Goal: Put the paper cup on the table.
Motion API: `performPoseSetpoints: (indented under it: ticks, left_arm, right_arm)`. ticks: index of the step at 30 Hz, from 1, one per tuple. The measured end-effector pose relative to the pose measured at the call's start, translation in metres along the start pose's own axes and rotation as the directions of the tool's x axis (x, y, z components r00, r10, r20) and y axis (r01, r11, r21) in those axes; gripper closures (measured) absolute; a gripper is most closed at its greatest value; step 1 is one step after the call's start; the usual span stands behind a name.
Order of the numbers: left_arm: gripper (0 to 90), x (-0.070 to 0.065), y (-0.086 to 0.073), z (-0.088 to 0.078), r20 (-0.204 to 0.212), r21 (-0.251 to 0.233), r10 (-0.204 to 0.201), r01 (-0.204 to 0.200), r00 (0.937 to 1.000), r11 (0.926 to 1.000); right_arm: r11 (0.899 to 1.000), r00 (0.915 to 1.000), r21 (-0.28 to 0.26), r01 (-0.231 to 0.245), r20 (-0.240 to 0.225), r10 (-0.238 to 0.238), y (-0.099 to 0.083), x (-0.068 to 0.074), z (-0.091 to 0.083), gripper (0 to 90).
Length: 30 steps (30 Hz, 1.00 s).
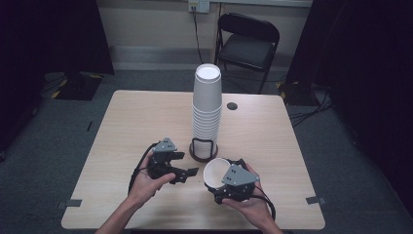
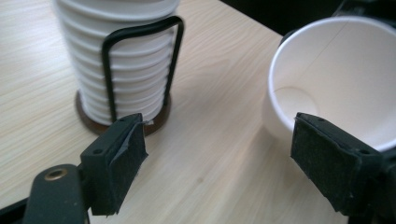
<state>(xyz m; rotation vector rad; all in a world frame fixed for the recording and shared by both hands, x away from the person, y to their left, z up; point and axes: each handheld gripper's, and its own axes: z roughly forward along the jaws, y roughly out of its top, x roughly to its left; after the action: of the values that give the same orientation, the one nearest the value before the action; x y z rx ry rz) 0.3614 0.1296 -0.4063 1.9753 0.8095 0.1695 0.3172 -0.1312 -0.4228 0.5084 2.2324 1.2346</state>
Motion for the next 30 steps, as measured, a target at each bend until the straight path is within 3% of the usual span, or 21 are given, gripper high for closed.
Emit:
performPoseSetpoints:
  ticks: [7,12,16,19,22,30]
  left_arm:
    - [16.4,0.005,-0.018,-0.009,-0.055,0.011,0.041,-0.04,0.9977,0.9991]
    - [16.0,0.008,-0.032,-0.015,-0.081,0.0,0.022,-0.022,0.9965,0.9998]
    - [16.0,0.011,-0.042,-0.015,-0.1,-0.003,0.031,-0.031,0.9945,0.9995]
    - [16.0,0.015,-0.052,-0.014,-0.057,-0.013,0.017,-0.017,0.9982,0.9998]
    - [16.1,0.013,-0.054,-0.014,-0.105,0.005,0.06,-0.06,0.9927,0.9982]
    - [16.1,0.007,-0.057,-0.011,-0.098,0.007,0.082,-0.082,0.9918,0.9966]
  right_arm:
    - [0.997,0.9976,-0.019,-0.068,0.009,0.069,-0.004,-0.013,-0.005,11.3]
    - [0.994,0.9944,-0.025,-0.103,0.02,0.104,-0.007,-0.022,-0.007,11.3]
    - [0.99,0.9897,-0.037,-0.139,0.032,0.14,-0.009,-0.029,-0.008,11.3]
    - [0.984,0.9843,-0.051,-0.17,0.04,0.172,-0.009,-0.037,-0.01,11.3]
    - [0.977,0.9778,-0.071,-0.199,0.053,0.203,-0.009,-0.046,-0.013,11.3]
    - [0.957,0.9548,-0.104,-0.27,0.099,0.281,-0.009,-0.074,-0.014,11.3]
